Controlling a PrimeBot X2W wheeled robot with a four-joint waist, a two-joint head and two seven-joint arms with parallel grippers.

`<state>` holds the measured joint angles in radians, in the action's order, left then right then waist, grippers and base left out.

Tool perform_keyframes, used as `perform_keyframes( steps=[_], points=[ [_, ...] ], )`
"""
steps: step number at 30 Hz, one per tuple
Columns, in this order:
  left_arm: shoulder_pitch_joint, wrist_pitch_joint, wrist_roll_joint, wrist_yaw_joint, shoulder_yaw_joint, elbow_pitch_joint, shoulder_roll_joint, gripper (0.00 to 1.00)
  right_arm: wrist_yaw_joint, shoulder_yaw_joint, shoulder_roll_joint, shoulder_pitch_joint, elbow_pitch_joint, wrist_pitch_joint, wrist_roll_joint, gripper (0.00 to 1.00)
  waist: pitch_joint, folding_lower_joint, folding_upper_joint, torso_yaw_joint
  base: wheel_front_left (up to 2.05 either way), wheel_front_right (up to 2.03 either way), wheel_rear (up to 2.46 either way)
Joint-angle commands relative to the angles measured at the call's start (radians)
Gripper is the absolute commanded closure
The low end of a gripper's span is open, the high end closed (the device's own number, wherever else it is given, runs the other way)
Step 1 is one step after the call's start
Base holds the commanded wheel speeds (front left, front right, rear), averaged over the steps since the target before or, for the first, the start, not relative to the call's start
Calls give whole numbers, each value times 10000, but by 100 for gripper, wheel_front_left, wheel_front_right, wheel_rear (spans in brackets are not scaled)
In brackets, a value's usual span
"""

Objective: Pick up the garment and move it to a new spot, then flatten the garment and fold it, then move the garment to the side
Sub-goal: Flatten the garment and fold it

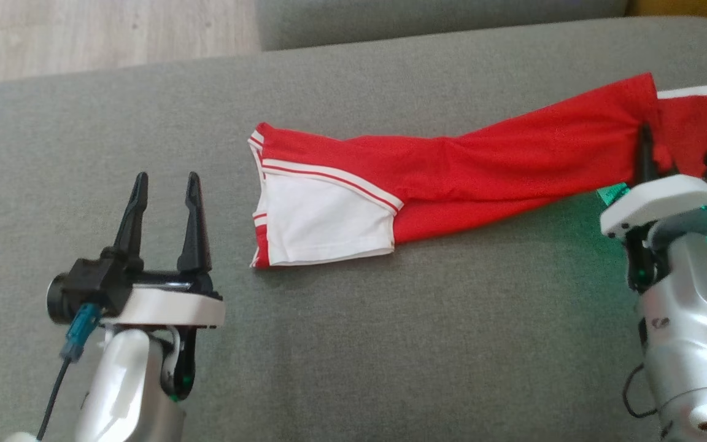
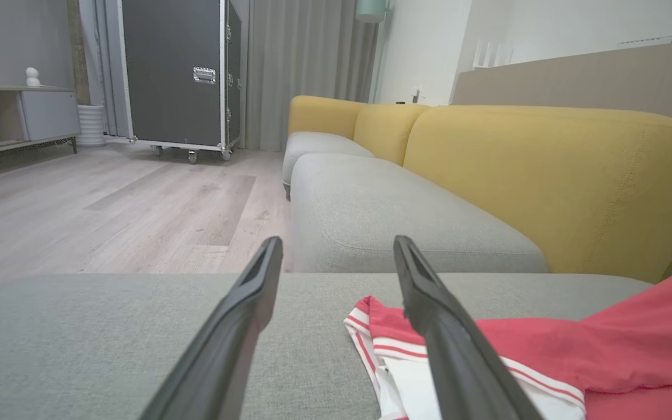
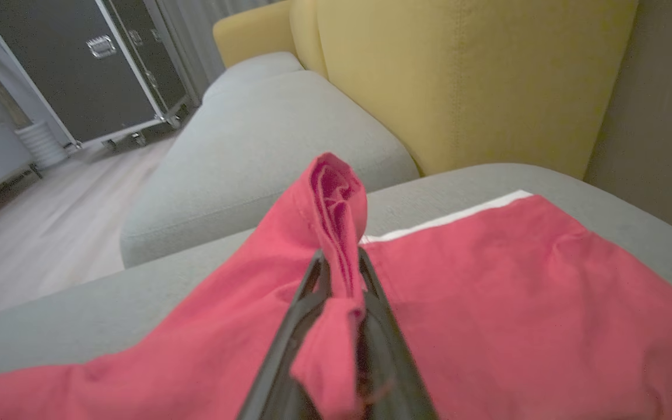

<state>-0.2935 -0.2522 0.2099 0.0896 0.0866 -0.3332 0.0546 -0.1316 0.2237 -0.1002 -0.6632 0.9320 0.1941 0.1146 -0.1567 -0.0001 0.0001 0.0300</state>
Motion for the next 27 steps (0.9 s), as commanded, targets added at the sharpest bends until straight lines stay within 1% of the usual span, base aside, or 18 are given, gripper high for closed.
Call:
perform_keyframes(
  steps=[1,6,12,13,15,16,22,24,25,27],
  points=[
    [-71,-95,-118,42,-433,369,98,0,9,-352,128,-142,-418,80,138,100,131,1,-1,-73,0,0,0],
    [169,-95,-158,55,-574,409,57,0,9,-1440,282,-12,-1156,-171,1059,100,600,1,-1,-397,0,0,0],
    [464,-95,-195,66,-625,477,23,0,9,-2641,475,121,-1869,-730,2050,100,1037,1,-1,-1004,0,0,0],
    [505,-95,-188,68,-642,472,19,0,9,-2933,486,136,-1927,-793,2266,100,1089,1,-1,-1121,0,0,0],
    [564,-95,-172,81,-656,445,12,0,9,-3780,493,178,-2049,-840,3112,100,1152,1,-1,-1371,0,0,0],
    [599,-95,-181,113,-597,426,6,0,9,-4572,495,170,-2070,-774,3808,100,1159,1,-1,-1612,0,0,0],
    [552,-95,-229,186,-425,337,-4,0,9,-6512,497,-211,-1515,-416,5509,100,950,1,-1,-2328,0,0,0],
    [486,-95,-240,212,-353,320,-6,0,9,-7025,498,-403,-1187,-250,5998,100,835,1,-1,-2568,0,0,0],
    [421,-95,-224,234,-308,360,-10,0,9,-7523,498,-568,-806,-99,6411,100,756,1,-1,-2813,0,0,0],
    [418,-95,-188,255,-230,398,-16,0,9,-7964,498,-660,-451,72,6847,100,734,1,-1,-3045,0,0,0]
  ],
)
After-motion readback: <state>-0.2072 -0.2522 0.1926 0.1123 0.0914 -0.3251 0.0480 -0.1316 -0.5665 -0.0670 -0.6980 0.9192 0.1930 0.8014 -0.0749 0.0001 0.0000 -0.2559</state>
